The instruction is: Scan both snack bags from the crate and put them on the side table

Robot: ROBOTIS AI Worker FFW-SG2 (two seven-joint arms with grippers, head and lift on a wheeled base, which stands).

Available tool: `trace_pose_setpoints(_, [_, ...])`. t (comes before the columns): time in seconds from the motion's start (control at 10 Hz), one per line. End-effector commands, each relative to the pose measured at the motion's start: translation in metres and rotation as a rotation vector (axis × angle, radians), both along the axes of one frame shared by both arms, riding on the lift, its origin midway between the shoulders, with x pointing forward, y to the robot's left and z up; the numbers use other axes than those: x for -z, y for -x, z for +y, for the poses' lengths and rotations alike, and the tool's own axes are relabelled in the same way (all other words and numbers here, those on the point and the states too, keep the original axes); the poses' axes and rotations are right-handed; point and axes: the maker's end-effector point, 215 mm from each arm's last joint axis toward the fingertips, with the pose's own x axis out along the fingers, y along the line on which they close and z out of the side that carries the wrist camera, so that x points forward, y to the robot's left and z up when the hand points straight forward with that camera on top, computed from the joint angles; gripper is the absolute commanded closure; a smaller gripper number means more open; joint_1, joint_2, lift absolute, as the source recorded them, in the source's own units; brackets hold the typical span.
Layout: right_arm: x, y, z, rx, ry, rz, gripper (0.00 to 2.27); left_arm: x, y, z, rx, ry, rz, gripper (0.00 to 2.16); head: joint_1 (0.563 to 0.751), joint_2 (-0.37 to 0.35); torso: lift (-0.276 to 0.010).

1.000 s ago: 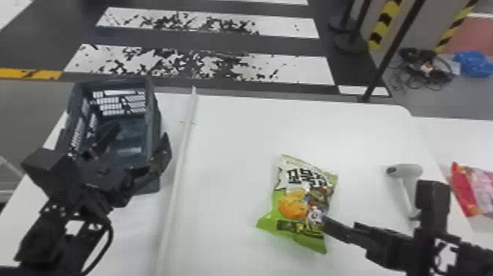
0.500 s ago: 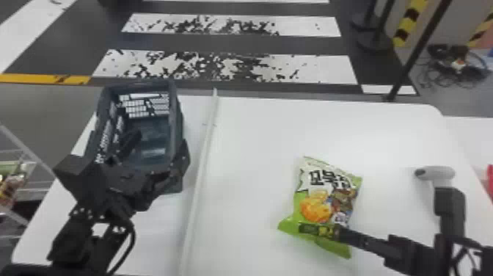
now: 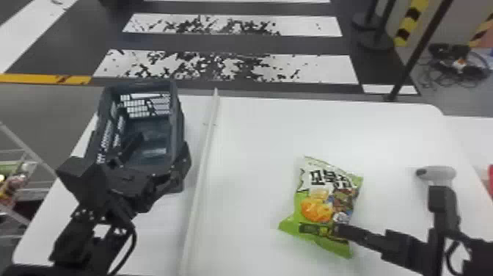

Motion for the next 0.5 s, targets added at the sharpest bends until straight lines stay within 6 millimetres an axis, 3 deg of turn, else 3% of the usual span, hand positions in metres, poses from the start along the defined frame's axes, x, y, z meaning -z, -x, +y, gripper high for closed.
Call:
trace_pose_setpoints(0.0, [0.0068, -0.0011, 0.0016, -0.001, -0.017, 0.017, 0.09, 0.0012, 0.0003, -0.0006, 0.002, 0.003, 0.001, 0.09, 0.695, 0.025, -0.087])
trace_pose_setpoints(0.2, [0.0133, -0.0043, 0.0020, -0.011, -0.022, 0.030, 0.14, 0.0016, 0.0000, 0.0001, 0.000, 0.007, -0.004, 0.09, 0.695, 0.029, -0.087])
trace_pose_setpoints(0.3, [0.0133, -0.0048, 0.0047, -0.015, -0.039, 0.031, 0.39, 0.0032, 0.0003, 0.0003, 0.003, 0.006, -0.001, 0.09, 0.695, 0.030, -0.087])
trace_pose_setpoints(0.4, [0.0099, -0.0071, 0.0087, -0.022, -0.071, 0.024, 0.89, 0.0043, 0.0000, 0.0009, 0.004, 0.003, 0.001, 0.09, 0.695, 0.031, -0.087])
